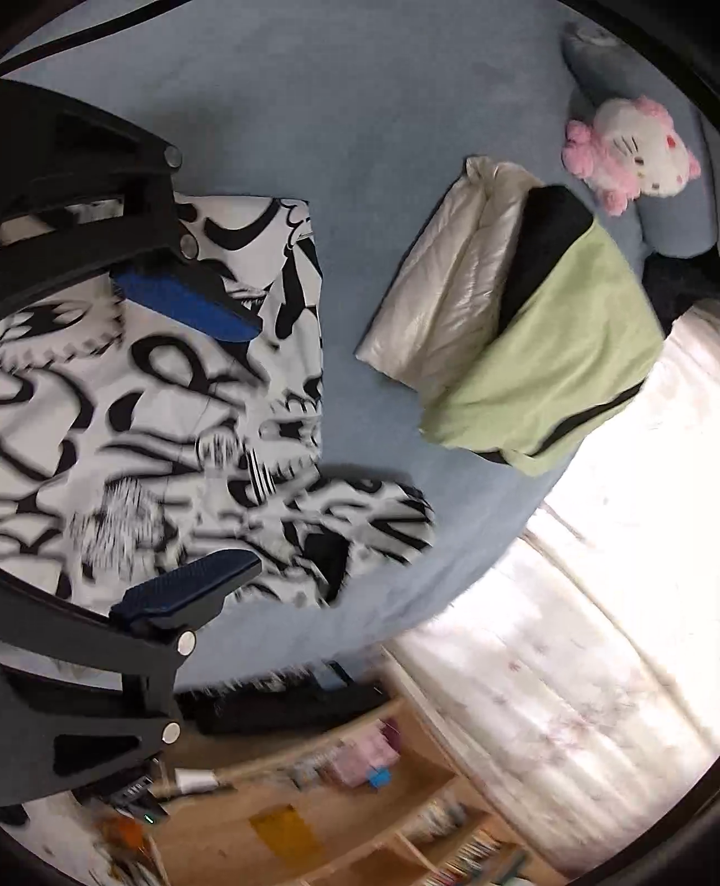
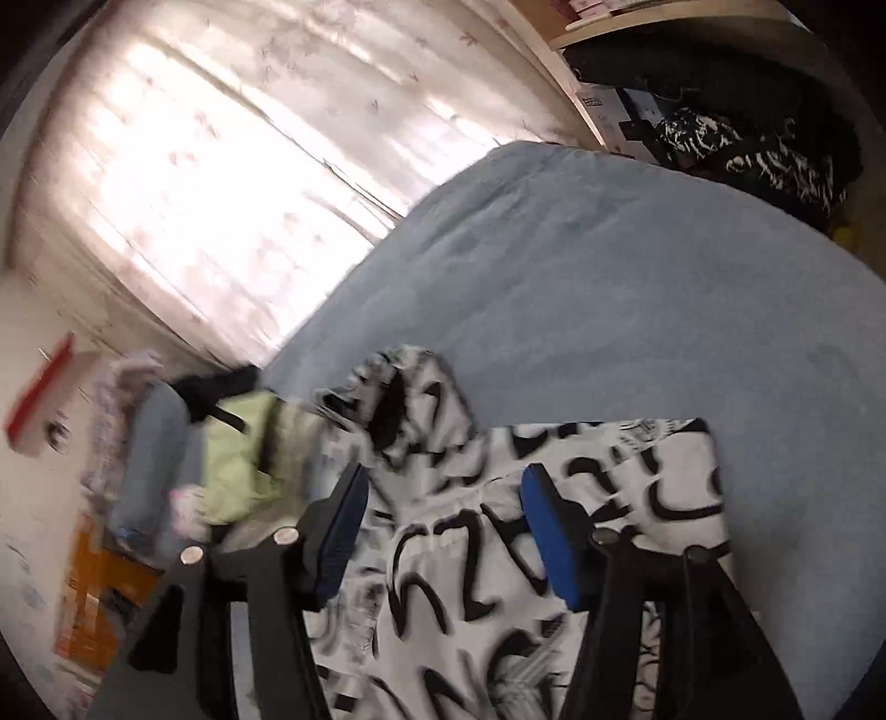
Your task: Fold large clothes
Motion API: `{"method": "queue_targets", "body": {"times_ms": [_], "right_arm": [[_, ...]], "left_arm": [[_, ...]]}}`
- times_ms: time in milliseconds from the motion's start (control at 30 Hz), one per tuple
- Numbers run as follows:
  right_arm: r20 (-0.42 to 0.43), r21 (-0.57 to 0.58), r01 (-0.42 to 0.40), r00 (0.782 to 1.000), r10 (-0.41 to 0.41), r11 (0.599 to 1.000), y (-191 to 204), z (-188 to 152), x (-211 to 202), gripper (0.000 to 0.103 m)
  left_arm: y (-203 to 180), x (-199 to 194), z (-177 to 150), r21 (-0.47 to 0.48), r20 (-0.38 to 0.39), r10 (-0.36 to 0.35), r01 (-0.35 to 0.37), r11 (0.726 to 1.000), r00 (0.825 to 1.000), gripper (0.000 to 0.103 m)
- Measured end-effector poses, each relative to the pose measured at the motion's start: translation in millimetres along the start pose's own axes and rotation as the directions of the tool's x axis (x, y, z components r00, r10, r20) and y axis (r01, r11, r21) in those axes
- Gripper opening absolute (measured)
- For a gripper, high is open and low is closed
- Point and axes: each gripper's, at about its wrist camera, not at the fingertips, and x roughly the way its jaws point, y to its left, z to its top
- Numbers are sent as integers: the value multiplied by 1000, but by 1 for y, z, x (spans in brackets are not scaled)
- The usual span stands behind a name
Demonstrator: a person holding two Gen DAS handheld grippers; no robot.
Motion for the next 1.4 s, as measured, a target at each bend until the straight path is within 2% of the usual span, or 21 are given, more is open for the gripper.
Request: {"method": "queue_targets", "body": {"times_ms": [133,200,267,400,467,533,567,600,633,667,700,733,767,833,933,1000,1067,1133,1233,1333,1400], "right_arm": [[-94,-138,144,983,-157,980,-12,-11,47,58],[-150,-210,193,962,-226,959,-21,-20,74,58],[-198,-267,224,939,-280,937,-29,-26,98,58],[-258,-335,218,915,-312,917,-38,-31,129,58],[-278,-382,215,901,-334,899,-38,-33,146,58],[-301,-407,199,892,-336,892,-37,-38,159,58],[-299,-411,191,895,-330,891,-36,-38,162,58],[-289,-417,187,901,-324,890,-35,-39,164,57],[-281,-425,174,908,-312,888,-32,-40,164,46],[-283,-434,148,914,-290,889,-29,-43,164,34],[-280,-440,150,914,-294,885,-26,-44,163,16],[-252,-460,171,916,-312,871,-22,-48,159,10],[-232,-472,185,917,-324,862,-19,-50,156,7],[-164,-463,230,927,-337,856,-15,-50,142,4],[-37,-393,265,952,-304,880,-12,-41,110,3],[16,-358,272,958,-285,893,-11,-33,99,3],[45,-358,297,952,-302,885,-6,-27,103,3],[49,-349,317,946,-321,882,-6,-19,116,3],[29,-352,355,929,-369,866,-8,-14,150,3],[-11,-364,385,909,-417,848,-19,-20,179,3],[-36,-371,392,900,-435,842,-27,-25,193,5]], "left_arm": [[1,47,-1,130,-86,96,-85,988,992,76],[4,68,-3,187,-113,154,-131,974,982,76],[8,94,-8,259,-147,230,-187,948,962,76],[24,129,-16,347,-194,321,-241,906,927,76],[30,136,-18,351,-206,316,-232,907,926,76],[33,137,-17,347,-198,301,-220,912,933,75],[34,137,-17,343,-192,293,-215,914,937,70],[34,138,-17,344,-192,272,-195,919,943,43],[32,138,-17,340,-209,245,-164,926,947,25],[30,139,-19,340,-211,257,-176,924,943,24],[24,140,-20,351,-192,278,-199,915,941,19],[17,137,-23,384,-159,306,-227,895,939,14],[12,134,-25,402,-130,325,-250,881,937,11],[3,123,-25,403,-79,329,-272,874,941,7],[-5,105,-15,362,-15,296,-270,892,955,6],[-14,102,-6,349,40,292,-287,892,956,6],[-22,109,1,351,85,304,-314,882,949,6],[-26,121,7,342,95,313,-326,881,945,6],[-21,150,9,323,80,350,-357,877,933,6],[-11,185,3,338,56,391,-386,858,918,6],[-2,198,-3,343,45,400,-390,855,916,6]]}}
